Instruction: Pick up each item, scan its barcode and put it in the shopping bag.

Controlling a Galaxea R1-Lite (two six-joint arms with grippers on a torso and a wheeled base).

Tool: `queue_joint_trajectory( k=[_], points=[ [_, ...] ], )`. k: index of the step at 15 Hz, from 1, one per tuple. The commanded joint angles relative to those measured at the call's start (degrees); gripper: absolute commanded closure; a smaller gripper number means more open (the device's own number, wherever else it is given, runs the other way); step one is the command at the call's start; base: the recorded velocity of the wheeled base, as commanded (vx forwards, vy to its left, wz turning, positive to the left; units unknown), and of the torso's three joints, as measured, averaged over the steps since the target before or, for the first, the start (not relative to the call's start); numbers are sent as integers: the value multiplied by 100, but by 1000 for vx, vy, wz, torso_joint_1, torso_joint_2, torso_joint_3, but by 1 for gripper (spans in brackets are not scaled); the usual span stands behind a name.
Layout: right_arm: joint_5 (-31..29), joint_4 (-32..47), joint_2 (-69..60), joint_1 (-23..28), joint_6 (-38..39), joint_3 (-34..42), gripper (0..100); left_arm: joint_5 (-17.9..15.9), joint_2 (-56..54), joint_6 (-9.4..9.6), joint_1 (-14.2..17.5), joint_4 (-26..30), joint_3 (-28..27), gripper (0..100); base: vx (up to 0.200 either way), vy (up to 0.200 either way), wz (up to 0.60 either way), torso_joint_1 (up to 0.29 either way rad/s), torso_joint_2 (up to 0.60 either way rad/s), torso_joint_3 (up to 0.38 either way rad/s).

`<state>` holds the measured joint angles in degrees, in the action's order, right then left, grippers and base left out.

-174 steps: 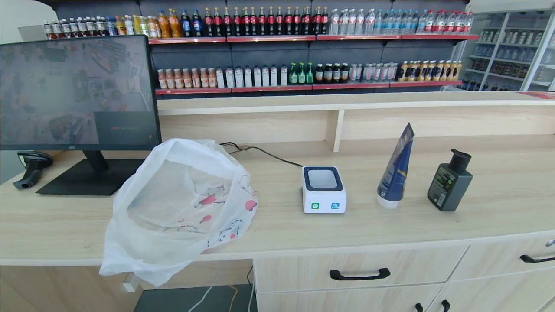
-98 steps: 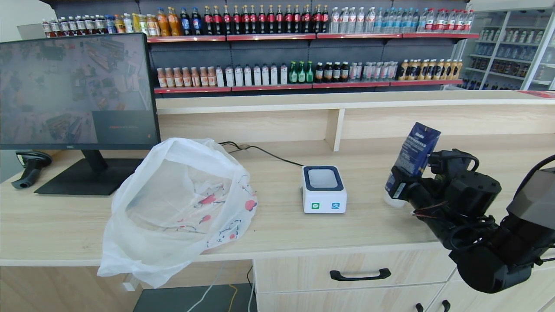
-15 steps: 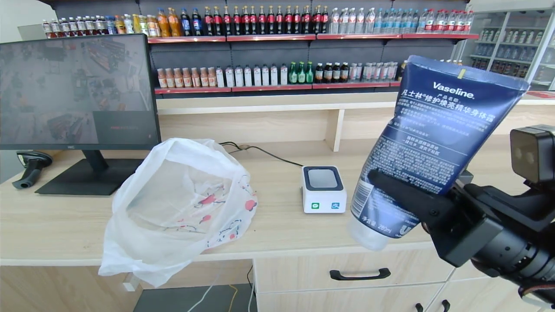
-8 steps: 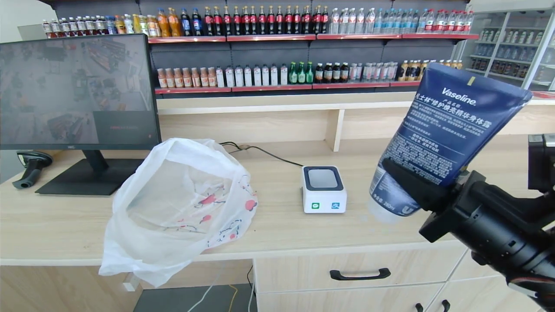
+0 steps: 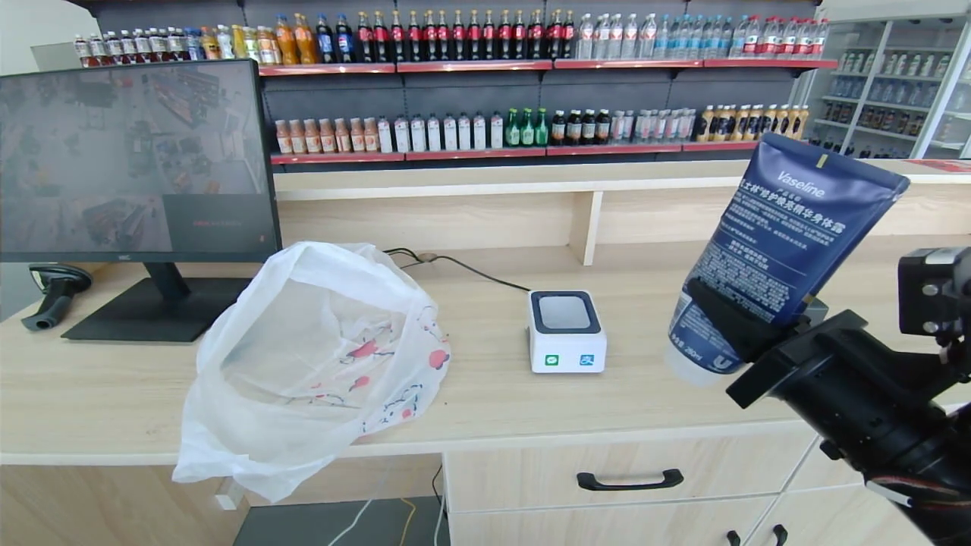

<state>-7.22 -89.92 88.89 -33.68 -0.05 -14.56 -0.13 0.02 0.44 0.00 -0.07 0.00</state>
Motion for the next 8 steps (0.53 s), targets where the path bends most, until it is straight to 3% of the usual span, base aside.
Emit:
queue_joint_trajectory(
  k=[1, 8],
  points=[
    [1, -8, 128, 2, 5, -21, 100, -4, -2, 0, 0, -1, 0, 0, 0, 0, 0, 0, 0, 0],
    [1, -8, 137, 46, 31, 58, 100, 5, -2, -18, 0, -1, 0, 0, 0, 0, 0, 0, 0, 0]
  ],
)
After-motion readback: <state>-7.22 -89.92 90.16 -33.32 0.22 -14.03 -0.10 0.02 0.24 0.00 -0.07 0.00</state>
